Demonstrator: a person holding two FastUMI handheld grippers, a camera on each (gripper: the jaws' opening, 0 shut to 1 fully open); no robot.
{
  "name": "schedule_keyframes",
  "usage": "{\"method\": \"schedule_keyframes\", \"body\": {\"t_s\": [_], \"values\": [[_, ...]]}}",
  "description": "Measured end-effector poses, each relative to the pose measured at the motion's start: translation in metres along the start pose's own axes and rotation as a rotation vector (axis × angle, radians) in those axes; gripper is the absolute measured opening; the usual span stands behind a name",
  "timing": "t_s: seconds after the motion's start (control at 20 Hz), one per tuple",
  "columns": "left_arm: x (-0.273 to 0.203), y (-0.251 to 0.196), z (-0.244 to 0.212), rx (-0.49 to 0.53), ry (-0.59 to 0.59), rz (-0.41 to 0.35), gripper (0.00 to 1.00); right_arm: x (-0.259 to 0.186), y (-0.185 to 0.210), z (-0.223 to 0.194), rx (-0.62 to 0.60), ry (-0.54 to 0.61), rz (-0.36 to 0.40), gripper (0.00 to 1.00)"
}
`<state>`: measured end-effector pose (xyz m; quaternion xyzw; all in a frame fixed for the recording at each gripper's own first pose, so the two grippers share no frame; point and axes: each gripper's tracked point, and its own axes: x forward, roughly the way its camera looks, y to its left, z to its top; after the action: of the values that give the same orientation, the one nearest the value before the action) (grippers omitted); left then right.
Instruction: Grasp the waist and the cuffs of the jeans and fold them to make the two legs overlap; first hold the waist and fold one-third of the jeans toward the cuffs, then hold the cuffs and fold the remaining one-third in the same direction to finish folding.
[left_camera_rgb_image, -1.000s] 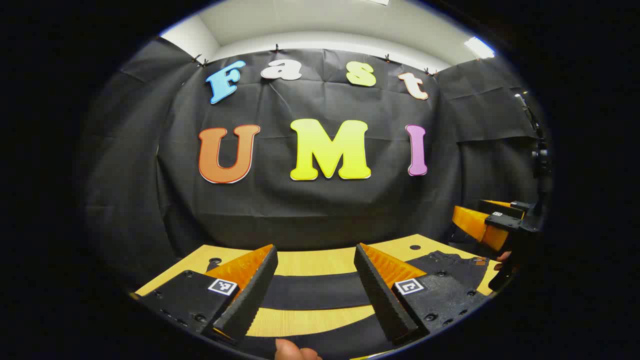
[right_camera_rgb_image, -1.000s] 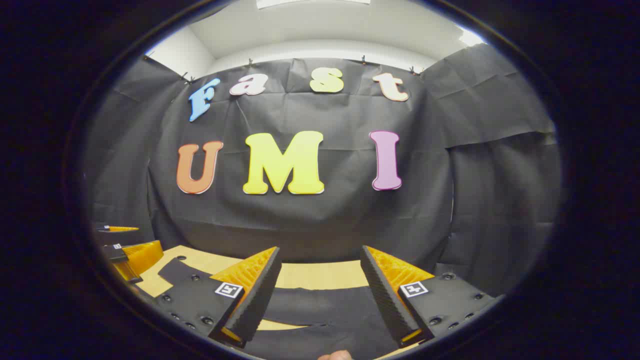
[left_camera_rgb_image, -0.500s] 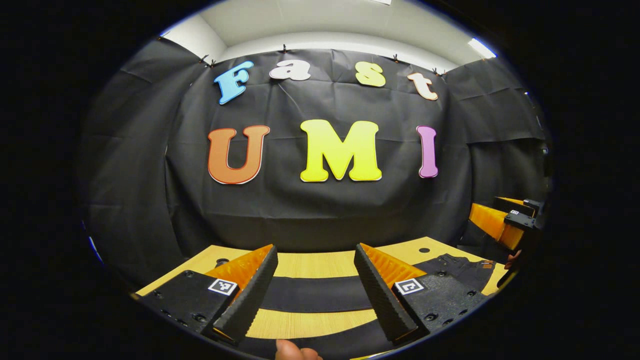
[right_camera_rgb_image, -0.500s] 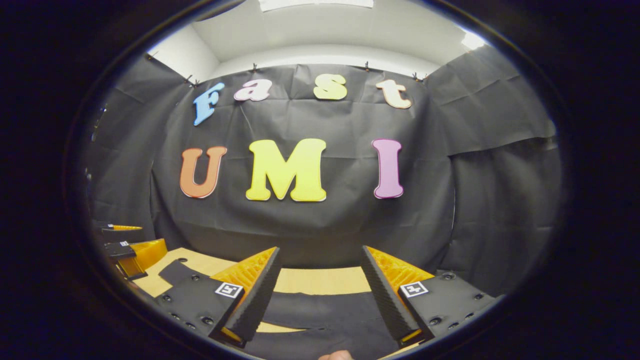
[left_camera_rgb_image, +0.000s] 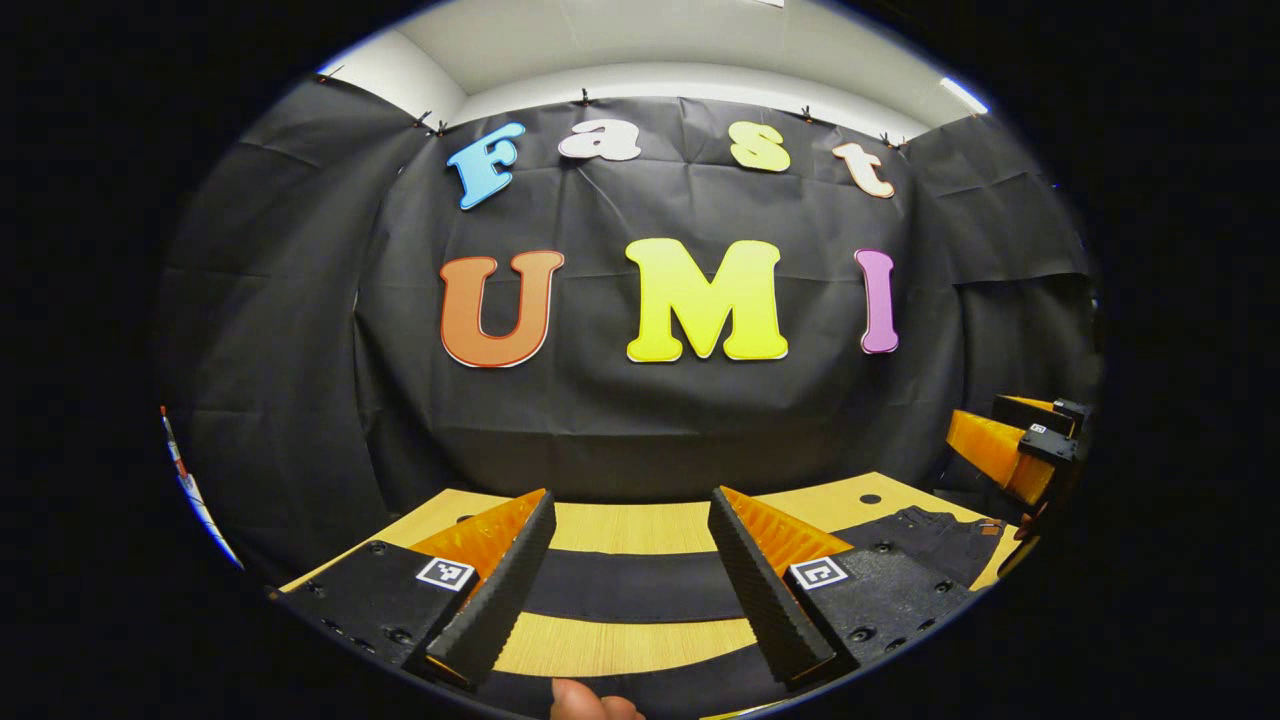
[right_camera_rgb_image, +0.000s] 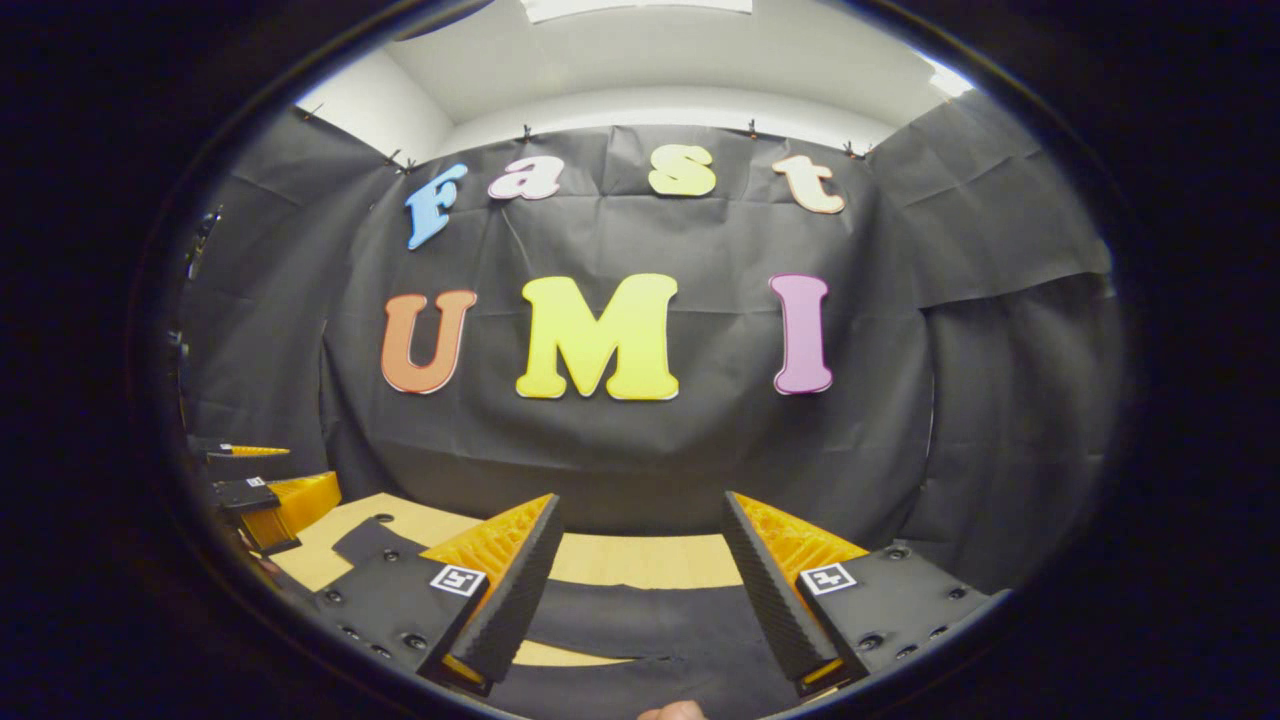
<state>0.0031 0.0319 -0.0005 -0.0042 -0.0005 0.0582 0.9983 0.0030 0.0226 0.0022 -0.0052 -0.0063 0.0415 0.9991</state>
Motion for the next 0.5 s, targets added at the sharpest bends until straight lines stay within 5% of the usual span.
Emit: {"method": "schedule_keyframes", "body": {"t_s": [0.5], "values": [[-0.034,0.042,-0.042,-0.046,0.140,0.103,0.99,-0.001,0.015,-0.008,0.008,0.017,0.043,0.98]]}}
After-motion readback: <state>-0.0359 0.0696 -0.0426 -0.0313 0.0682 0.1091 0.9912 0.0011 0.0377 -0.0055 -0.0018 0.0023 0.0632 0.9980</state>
